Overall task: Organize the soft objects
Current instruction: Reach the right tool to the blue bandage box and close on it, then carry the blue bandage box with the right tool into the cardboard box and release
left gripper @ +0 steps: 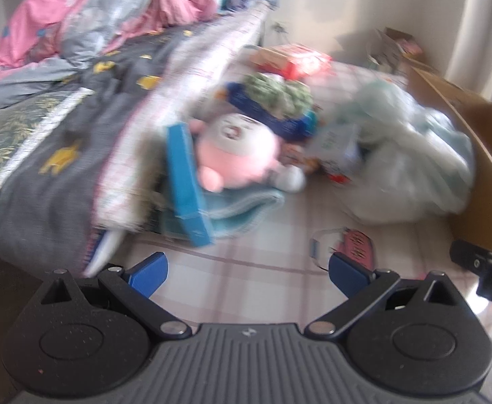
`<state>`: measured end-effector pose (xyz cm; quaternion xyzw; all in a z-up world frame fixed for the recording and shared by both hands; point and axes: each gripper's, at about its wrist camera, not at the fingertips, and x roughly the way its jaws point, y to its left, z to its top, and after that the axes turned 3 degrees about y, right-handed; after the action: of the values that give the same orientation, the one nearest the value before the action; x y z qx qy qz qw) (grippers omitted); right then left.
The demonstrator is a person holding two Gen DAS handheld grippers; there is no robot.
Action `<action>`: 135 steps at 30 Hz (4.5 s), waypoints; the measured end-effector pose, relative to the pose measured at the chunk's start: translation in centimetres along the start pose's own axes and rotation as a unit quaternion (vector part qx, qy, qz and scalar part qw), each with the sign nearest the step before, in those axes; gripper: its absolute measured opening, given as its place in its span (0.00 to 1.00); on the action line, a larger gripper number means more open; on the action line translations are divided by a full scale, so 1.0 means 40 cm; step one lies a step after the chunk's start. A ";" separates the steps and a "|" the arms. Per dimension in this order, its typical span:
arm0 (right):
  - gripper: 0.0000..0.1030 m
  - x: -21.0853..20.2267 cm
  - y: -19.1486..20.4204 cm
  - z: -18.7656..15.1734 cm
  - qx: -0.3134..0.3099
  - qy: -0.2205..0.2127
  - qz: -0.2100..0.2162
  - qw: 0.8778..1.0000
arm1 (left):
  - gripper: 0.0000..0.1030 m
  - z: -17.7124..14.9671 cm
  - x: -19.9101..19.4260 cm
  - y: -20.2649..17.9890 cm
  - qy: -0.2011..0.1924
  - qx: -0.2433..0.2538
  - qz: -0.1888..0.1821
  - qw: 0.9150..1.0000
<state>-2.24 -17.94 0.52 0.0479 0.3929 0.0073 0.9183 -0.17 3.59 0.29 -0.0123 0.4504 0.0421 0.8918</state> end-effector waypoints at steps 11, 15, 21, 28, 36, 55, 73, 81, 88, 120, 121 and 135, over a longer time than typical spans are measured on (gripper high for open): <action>0.99 0.082 0.178 0.065 -0.098 -0.055 0.137 0.984 | 0.99 0.030 0.007 0.166 -0.038 -0.056 0.008 0.998; 0.99 0.146 0.262 0.101 -0.109 -0.027 0.206 0.972 | 0.98 0.021 0.015 0.240 -0.047 -0.097 0.005 0.994; 0.87 0.210 0.397 0.146 -0.128 0.012 0.285 0.950 | 0.94 -0.003 0.000 0.320 -0.078 -0.138 0.031 0.987; 0.50 0.265 0.511 0.148 -0.163 0.067 0.306 0.936 | 0.83 -0.026 0.000 0.381 -0.083 -0.175 0.001 0.981; 0.18 0.296 0.423 0.153 -0.103 0.105 0.340 0.929 | 0.70 -0.027 0.008 0.378 -0.067 -0.181 -0.050 0.980; 0.35 0.282 0.055 0.009 0.057 0.160 0.302 0.938 | 0.54 -0.046 0.131 0.158 0.057 -0.046 -0.194 0.978; 0.59 0.278 0.088 0.028 -0.030 0.147 0.267 0.952 | 0.53 -0.060 0.184 -0.001 0.100 0.053 -0.255 0.960; 0.51 0.273 0.081 0.012 -0.002 0.166 0.280 0.946 | 0.54 -0.062 0.168 -0.017 0.077 0.052 -0.230 0.969; 0.42 0.248 0.068 0.022 0.040 0.168 0.304 0.937 | 0.54 -0.048 0.099 -0.018 0.031 0.067 -0.192 0.979; 0.40 0.201 -0.547 0.481 0.196 0.025 0.225 0.954 | 0.56 0.465 0.119 -0.647 -0.049 0.230 -0.297 0.926; 0.40 0.228 -0.576 0.495 0.207 0.034 0.226 0.951 | 0.56 0.483 0.144 -0.675 -0.042 0.232 -0.298 0.925; 0.40 0.630 -0.736 0.497 0.248 0.163 0.160 0.942 | 0.75 0.564 0.307 -0.690 -0.010 0.204 -0.267 0.942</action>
<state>28.80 -47.58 -6.75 0.3342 0.5136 0.0641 0.7877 27.59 -21.77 3.37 0.0507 0.4202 -0.2899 0.8584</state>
